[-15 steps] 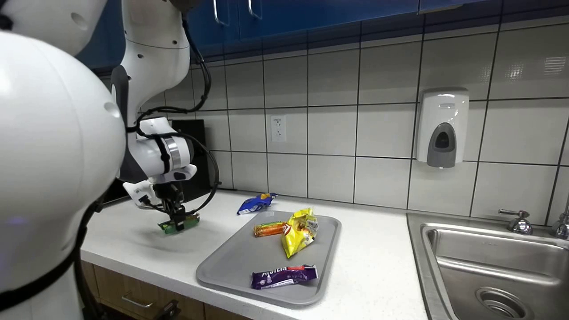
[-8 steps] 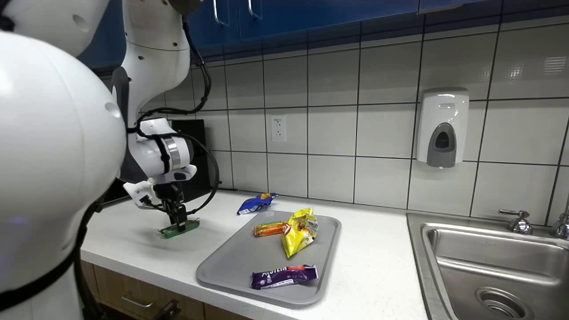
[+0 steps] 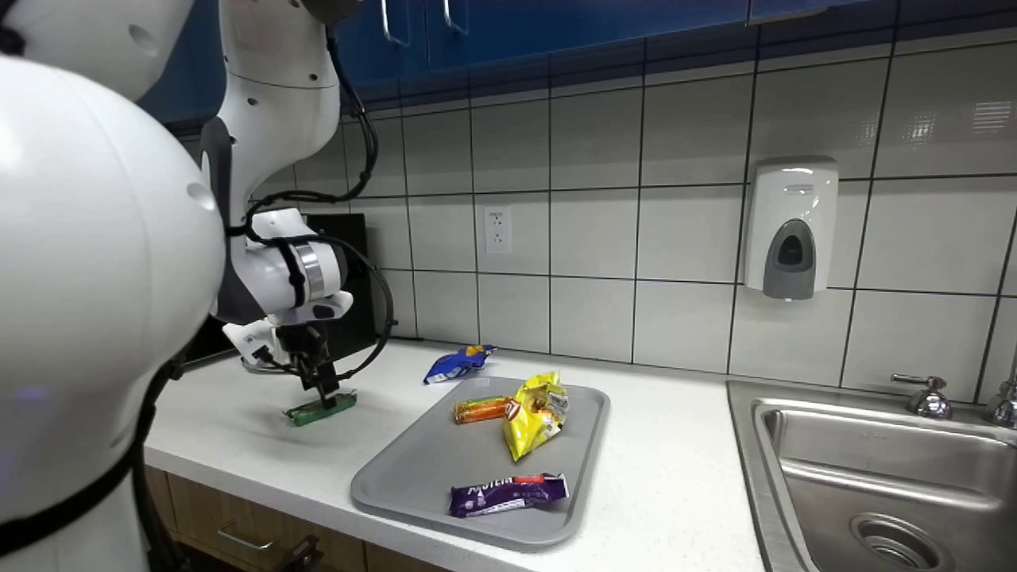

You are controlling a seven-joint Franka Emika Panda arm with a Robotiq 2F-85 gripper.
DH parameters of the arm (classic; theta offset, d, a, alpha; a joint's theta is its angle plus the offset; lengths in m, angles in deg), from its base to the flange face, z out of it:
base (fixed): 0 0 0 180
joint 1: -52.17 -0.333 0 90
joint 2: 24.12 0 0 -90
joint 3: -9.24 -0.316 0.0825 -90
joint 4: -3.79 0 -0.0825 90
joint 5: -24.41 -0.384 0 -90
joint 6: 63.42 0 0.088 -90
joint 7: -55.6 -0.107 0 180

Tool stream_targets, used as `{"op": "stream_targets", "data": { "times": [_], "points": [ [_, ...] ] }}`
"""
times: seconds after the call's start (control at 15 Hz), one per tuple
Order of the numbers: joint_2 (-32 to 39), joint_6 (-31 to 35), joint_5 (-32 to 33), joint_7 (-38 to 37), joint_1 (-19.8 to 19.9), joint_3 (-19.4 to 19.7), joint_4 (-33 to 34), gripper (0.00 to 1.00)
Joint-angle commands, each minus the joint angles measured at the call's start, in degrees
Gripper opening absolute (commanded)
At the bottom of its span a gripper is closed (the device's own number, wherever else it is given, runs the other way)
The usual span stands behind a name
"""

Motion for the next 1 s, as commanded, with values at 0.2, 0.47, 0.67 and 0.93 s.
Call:
{"op": "stream_targets", "data": {
  "times": [0.2, 0.47, 0.67, 0.93],
  "points": [
    [-4.1, -1.6, -0.6, 0.3, 1.3, -0.2, -2.0, 1.0],
    [-5.9, -1.6, -0.8, 0.1, 2.2, -0.1, -3.3, 1.0],
    [-7.3, -1.6, -0.8, 0.1, 2.9, 0.2, -4.5, 1.0],
    [-9.1, -1.5, -0.6, -0.1, 3.6, 1.0, -6.4, 1.0]
  ]
}}
